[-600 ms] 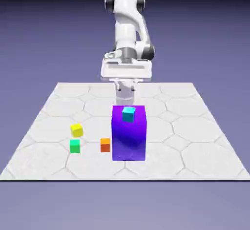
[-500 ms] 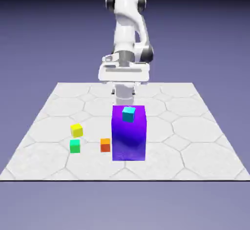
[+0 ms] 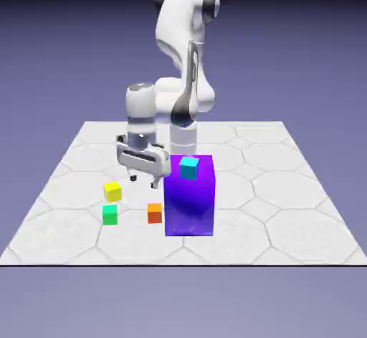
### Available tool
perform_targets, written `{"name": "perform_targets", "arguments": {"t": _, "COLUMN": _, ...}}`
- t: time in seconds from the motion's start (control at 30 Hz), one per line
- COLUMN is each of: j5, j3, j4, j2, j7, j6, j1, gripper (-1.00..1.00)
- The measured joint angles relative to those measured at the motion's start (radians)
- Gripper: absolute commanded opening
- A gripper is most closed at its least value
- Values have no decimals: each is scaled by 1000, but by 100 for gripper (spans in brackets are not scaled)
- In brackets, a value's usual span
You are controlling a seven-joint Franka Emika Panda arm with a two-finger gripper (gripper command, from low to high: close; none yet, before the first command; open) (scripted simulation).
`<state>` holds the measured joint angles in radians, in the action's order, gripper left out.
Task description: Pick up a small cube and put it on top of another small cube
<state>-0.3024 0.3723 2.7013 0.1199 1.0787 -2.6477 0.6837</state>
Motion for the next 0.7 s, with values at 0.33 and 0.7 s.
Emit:
{"name": "perform_targets", "arguments": {"t": 0.33, "j5": -157, "j3": 194, "j4": -57, "j2": -234, "j7": 176, "j6": 203, "j1": 363, "gripper": 0}}
{"name": "perform_targets", "arguments": {"t": 0.7, "j5": -195, "j3": 219, "j4": -66, "j2": -525, "j7": 233, "j6": 44, "j1": 401, "gripper": -100}}
